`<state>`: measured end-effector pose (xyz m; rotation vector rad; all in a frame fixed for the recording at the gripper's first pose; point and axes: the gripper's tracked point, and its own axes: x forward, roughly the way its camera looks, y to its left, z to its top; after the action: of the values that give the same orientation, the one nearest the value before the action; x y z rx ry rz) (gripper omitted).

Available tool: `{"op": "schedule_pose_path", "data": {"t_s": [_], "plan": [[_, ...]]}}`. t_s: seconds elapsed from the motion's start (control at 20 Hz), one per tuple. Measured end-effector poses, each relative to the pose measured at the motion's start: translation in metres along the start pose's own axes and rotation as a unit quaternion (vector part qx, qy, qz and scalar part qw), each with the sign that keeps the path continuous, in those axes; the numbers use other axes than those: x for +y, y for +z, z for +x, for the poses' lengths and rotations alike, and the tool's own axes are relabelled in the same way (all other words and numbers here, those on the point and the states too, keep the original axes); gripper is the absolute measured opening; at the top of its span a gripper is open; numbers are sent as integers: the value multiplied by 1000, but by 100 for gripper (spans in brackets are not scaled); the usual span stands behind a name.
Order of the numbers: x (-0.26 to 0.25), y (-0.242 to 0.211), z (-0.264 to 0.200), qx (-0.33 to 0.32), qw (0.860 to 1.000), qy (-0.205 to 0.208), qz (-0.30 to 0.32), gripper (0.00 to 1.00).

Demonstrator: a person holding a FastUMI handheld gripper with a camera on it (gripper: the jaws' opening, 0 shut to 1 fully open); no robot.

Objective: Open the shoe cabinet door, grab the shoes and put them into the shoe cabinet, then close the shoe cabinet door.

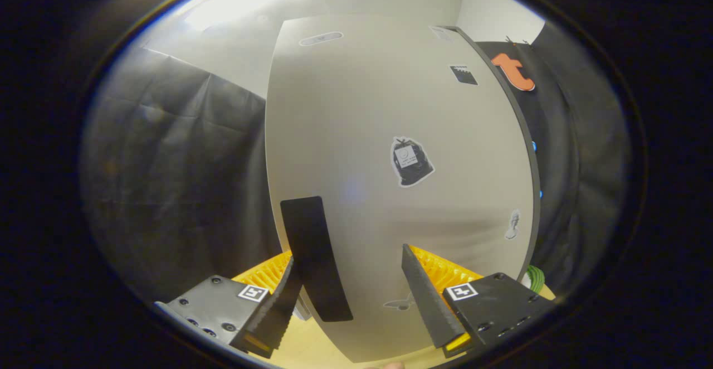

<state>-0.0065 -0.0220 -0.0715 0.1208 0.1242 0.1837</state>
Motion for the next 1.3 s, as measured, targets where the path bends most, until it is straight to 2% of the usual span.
{"op": "schedule_pose_path", "data": {"t_s": [0.55,1.3], "plan": [[7,-13,46,8,999,-30,21,99],[1,-12,79,-4,996,-89,0,100]]}}
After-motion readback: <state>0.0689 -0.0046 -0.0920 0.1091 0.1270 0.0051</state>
